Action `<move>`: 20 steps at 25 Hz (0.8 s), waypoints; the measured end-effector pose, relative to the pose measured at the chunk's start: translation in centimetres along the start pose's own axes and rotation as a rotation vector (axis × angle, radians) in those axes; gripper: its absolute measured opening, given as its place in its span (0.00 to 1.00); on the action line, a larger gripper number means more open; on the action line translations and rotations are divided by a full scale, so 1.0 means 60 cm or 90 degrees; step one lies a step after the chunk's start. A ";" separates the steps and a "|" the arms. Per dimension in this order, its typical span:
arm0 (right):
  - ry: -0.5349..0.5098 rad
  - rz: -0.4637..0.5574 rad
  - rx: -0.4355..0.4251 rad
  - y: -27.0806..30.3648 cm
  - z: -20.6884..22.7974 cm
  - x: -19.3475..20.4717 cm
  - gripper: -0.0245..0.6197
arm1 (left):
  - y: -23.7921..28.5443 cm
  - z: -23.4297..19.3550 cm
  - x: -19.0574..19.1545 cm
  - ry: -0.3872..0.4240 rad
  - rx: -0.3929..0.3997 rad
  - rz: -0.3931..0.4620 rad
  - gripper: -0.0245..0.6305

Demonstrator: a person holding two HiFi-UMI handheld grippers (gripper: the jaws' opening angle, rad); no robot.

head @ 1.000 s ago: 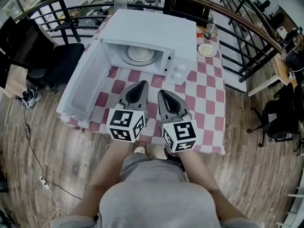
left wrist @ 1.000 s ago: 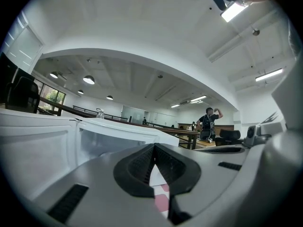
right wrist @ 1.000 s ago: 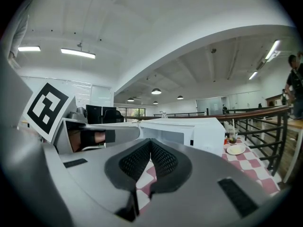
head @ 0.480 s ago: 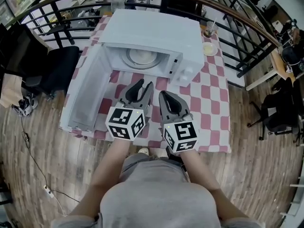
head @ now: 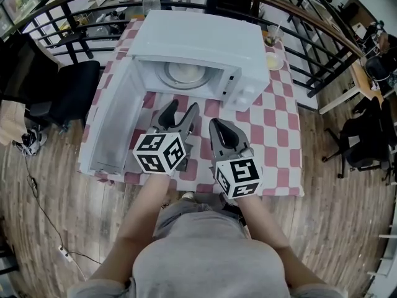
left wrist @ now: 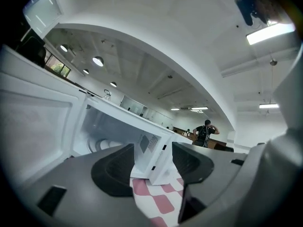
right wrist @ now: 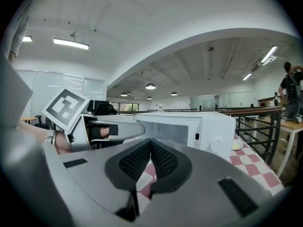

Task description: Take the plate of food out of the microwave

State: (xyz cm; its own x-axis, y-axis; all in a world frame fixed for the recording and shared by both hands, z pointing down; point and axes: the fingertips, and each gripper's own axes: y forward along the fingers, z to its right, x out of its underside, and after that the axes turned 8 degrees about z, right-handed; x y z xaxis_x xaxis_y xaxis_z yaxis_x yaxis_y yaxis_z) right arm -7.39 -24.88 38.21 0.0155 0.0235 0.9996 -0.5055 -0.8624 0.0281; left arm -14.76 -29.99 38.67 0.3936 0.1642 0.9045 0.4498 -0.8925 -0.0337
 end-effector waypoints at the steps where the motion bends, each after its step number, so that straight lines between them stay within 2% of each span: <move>1: 0.000 -0.002 0.000 -0.001 0.000 0.003 0.08 | 0.003 -0.004 0.004 -0.016 -0.001 -0.001 0.40; 6: 0.001 -0.005 -0.003 -0.003 -0.001 0.014 0.08 | 0.015 -0.021 0.029 -0.093 0.003 -0.017 0.40; 14: 0.013 -0.005 -0.009 0.018 0.005 0.034 0.08 | 0.044 -0.063 0.059 -0.195 -0.018 -0.030 0.41; 20: 0.026 -0.006 -0.006 0.043 0.019 0.045 0.08 | 0.081 -0.097 0.083 -0.216 -0.042 -0.057 0.44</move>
State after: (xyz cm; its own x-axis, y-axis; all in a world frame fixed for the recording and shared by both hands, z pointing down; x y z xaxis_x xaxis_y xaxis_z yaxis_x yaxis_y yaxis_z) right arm -7.69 -27.63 41.01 -0.0153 0.0532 0.9985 -0.5134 -0.8573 0.0378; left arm -15.28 -35.98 45.49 0.6043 0.3633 0.7091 0.4464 -0.8916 0.0763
